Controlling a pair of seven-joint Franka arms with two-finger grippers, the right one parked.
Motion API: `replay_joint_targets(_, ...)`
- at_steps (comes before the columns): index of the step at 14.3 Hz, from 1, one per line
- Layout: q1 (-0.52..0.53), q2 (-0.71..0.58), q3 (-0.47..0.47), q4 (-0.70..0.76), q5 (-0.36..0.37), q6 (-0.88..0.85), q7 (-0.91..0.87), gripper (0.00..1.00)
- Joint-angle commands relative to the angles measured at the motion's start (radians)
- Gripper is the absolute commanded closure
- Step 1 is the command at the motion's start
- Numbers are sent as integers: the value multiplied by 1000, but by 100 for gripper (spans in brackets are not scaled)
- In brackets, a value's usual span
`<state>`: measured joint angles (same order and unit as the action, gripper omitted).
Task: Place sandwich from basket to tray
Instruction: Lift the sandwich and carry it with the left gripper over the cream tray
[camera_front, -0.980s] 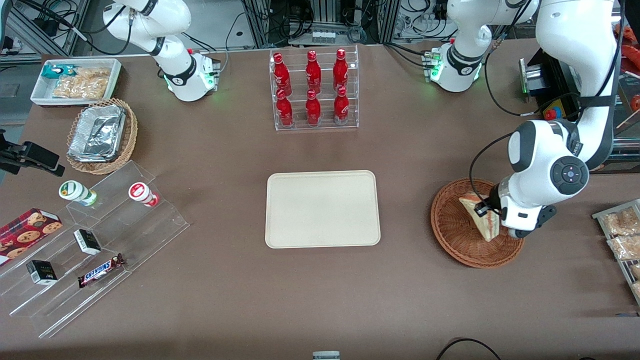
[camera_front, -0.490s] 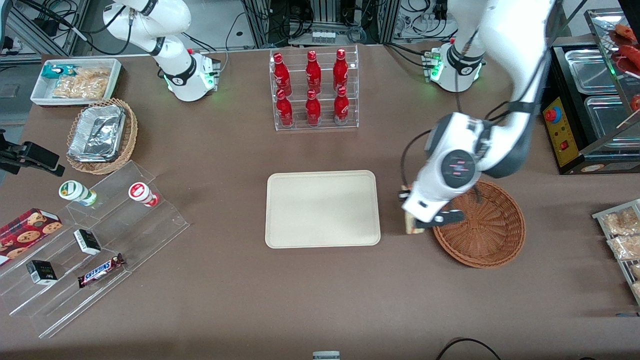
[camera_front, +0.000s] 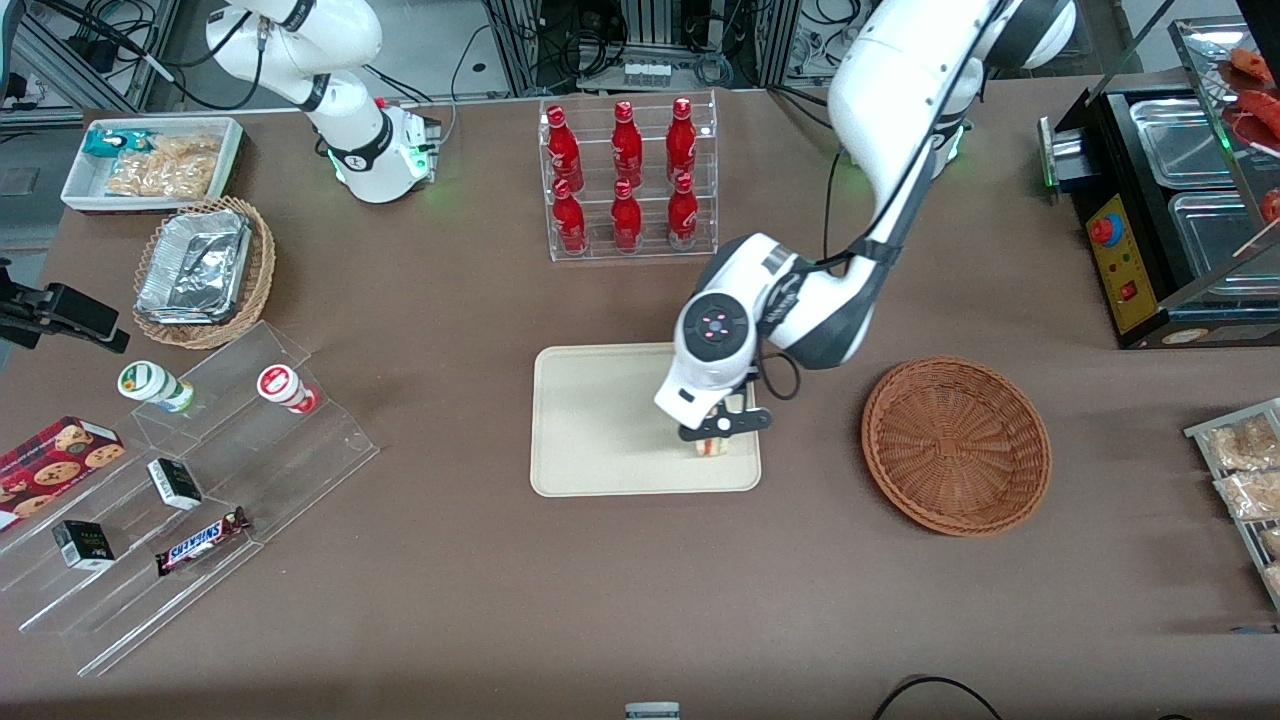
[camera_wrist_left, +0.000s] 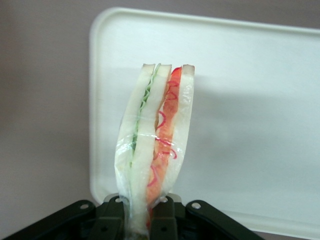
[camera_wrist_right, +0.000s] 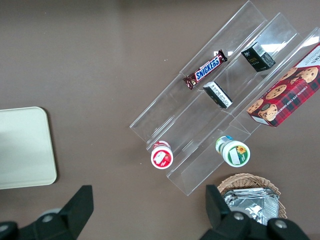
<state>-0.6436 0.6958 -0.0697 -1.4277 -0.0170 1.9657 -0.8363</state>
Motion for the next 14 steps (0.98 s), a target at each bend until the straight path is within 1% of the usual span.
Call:
replay_joint_targets(1, -65, 100, 13, 133, 0, 13, -91, 92)
replay_joint_targets(3, -94, 123, 14, 142, 6, 33, -125, 92)
replay_joint_targets(6, -110, 140, 14, 145, 6, 68, -156, 92)
replay_joint_targets(7, -116, 148, 14, 147, 6, 70, -156, 91)
replay_joint_targets(8, -117, 151, 14, 145, 8, 76, -156, 85)
replay_joint_targets(9, -117, 151, 14, 139, 8, 99, -149, 67)
replay_joint_targets(10, -116, 149, 14, 136, 8, 108, -144, 22)
replay_joint_targets(11, -116, 145, 14, 138, 8, 108, -150, 0)
replay_joint_targets(14, -110, 84, 19, 139, 12, 90, -142, 0)
